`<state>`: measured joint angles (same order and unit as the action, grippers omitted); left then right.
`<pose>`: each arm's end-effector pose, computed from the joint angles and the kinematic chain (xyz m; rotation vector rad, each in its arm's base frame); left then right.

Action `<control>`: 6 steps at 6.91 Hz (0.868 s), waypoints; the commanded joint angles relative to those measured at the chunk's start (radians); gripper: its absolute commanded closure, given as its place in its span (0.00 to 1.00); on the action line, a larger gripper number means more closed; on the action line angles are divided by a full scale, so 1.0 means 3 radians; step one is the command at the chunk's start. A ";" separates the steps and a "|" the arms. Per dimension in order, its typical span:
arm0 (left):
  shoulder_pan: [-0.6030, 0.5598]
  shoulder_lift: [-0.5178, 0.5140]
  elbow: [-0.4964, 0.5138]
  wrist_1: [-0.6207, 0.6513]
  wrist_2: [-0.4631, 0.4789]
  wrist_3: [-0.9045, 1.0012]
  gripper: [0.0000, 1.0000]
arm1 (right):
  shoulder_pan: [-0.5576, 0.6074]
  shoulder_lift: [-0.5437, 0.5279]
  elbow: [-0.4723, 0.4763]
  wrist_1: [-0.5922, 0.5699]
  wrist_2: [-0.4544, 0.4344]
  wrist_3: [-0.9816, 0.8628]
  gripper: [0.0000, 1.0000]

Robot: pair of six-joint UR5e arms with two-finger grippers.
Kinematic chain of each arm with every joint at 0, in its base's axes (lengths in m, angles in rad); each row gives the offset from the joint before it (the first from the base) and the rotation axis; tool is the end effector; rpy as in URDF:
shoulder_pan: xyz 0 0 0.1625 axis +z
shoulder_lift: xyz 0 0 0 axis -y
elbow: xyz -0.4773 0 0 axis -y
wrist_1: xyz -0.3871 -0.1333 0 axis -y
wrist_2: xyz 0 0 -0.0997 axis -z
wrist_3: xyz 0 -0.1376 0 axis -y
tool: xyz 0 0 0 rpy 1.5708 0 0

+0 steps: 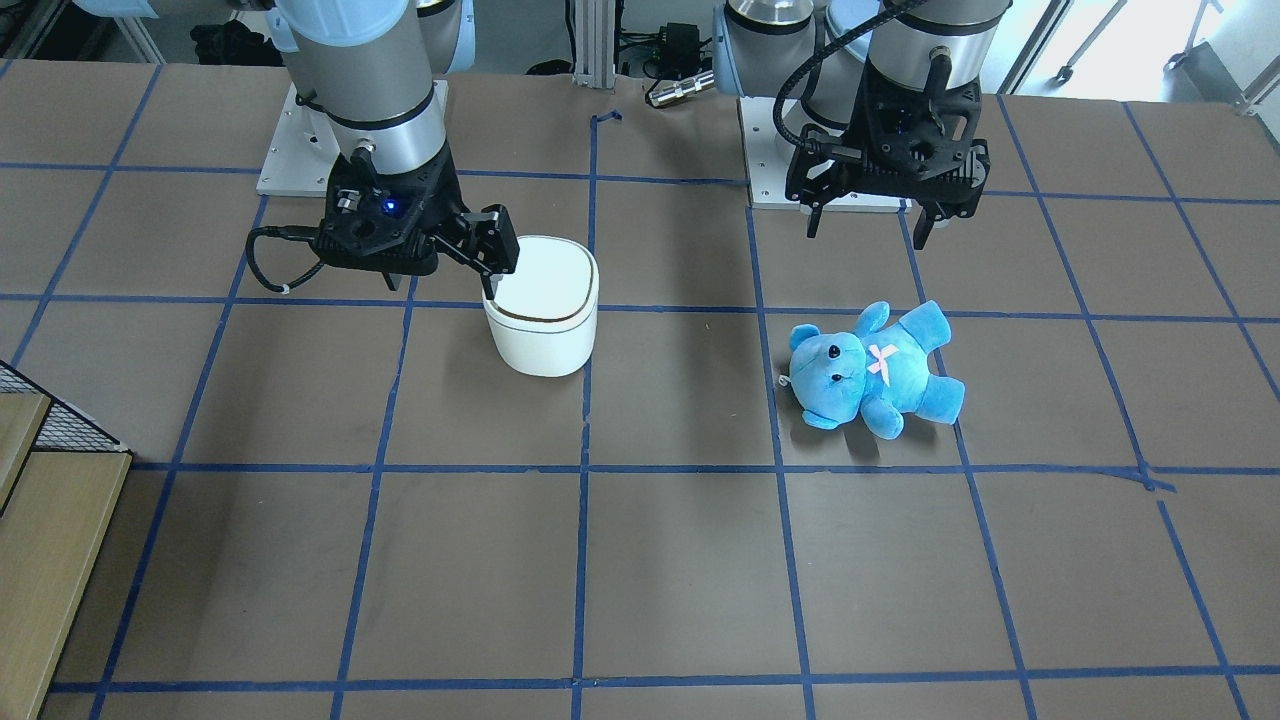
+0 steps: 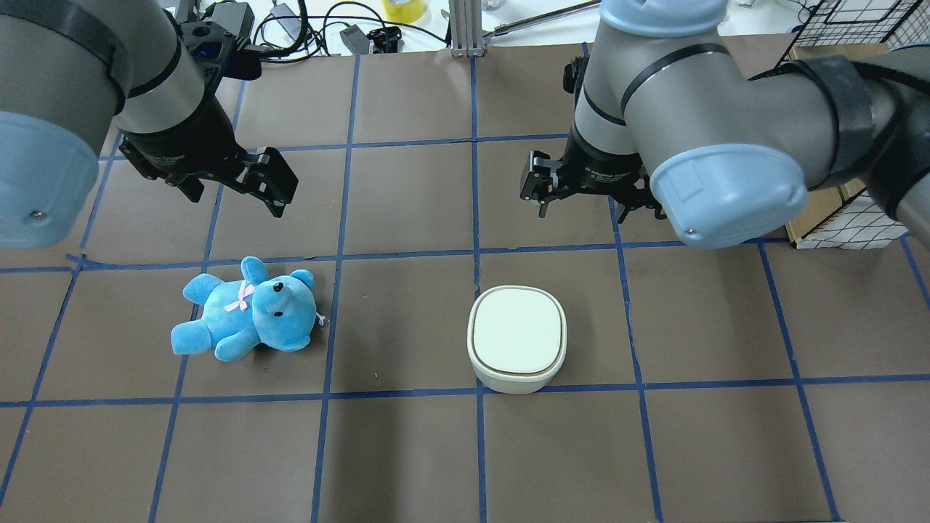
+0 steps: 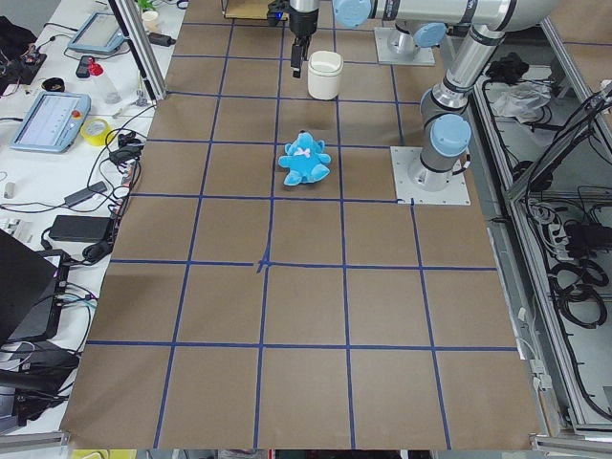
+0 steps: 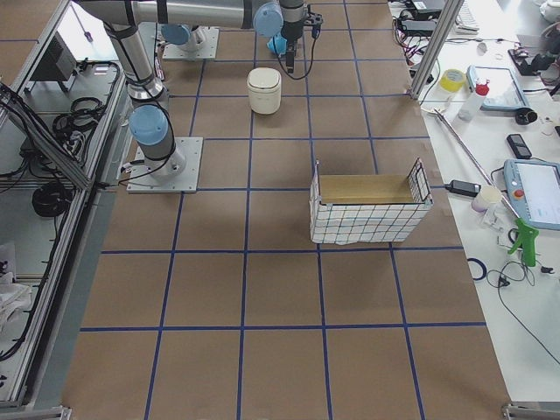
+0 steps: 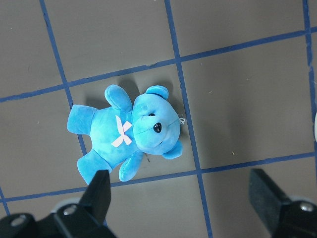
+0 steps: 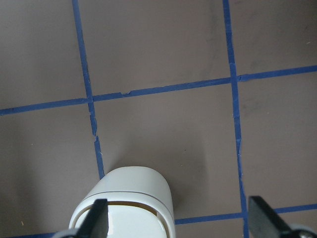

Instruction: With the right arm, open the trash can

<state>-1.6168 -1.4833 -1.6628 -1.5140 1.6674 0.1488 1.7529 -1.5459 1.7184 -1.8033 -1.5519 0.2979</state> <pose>-0.1407 -0.4461 0.5047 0.2920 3.0276 -0.0719 0.2244 -0.4681 0.4419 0.1790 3.1027 -0.0836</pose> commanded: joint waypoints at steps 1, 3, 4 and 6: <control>0.0000 0.0000 0.0000 0.0000 0.0000 0.0000 0.00 | -0.0319 -0.0134 -0.0022 0.0135 -0.0007 -0.0433 0.00; 0.0000 0.0000 0.0000 0.0000 0.0000 0.0000 0.00 | -0.0545 -0.0216 -0.0027 0.0263 -0.0017 -0.0817 0.00; 0.0000 0.0000 0.0000 0.0000 0.0000 0.0000 0.00 | -0.0632 -0.0241 -0.0148 0.0385 -0.0083 -0.0910 0.00; 0.0000 0.0000 0.0000 0.0000 0.0000 0.0000 0.00 | -0.0648 -0.0252 -0.0349 0.0718 -0.0145 -0.0860 0.00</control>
<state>-1.6168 -1.4834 -1.6628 -1.5140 1.6674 0.1488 1.5637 -1.6177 1.6401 -1.6277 -1.5866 0.0342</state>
